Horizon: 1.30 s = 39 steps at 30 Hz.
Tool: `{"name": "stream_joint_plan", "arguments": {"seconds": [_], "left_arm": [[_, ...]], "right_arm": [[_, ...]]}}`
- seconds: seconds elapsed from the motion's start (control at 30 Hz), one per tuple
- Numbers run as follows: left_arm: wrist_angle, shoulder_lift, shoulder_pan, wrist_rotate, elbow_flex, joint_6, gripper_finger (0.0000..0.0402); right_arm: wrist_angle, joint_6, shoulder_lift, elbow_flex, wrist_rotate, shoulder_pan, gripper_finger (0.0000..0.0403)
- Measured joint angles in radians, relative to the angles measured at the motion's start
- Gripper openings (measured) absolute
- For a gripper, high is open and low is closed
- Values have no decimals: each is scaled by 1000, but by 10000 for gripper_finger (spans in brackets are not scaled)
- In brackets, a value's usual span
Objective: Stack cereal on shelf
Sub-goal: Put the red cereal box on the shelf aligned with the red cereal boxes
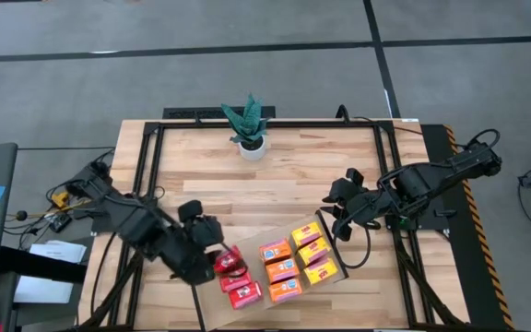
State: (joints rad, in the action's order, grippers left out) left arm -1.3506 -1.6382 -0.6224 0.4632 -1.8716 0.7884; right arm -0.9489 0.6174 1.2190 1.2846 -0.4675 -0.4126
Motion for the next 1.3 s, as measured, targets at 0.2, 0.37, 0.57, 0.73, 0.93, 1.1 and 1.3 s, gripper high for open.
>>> {"name": "stream_joint_plan", "arguments": {"seconds": [0.2,0.37,0.57,0.73,0.93,1.1,1.3], "left_arm": [[83,0,63,-46,28,-101,222],[126,0,101,-102,28,-164,222],[146,1,131,-119,28,-186,222],[130,34,131,-108,3,-138,222],[20,46,64,-99,-53,26,220],[-27,34,-69,-8,-53,122,190],[-67,33,-151,107,-10,266,137]], "right_arm": [[0,0,0,0,0,0,129],[-1,0,0,0,26,0,129],[-13,0,0,0,26,0,129],[-17,0,0,0,26,0,129],[-16,0,0,0,26,0,129],[-16,0,0,0,26,0,129],[-15,-24,0,0,26,0,129]]}}
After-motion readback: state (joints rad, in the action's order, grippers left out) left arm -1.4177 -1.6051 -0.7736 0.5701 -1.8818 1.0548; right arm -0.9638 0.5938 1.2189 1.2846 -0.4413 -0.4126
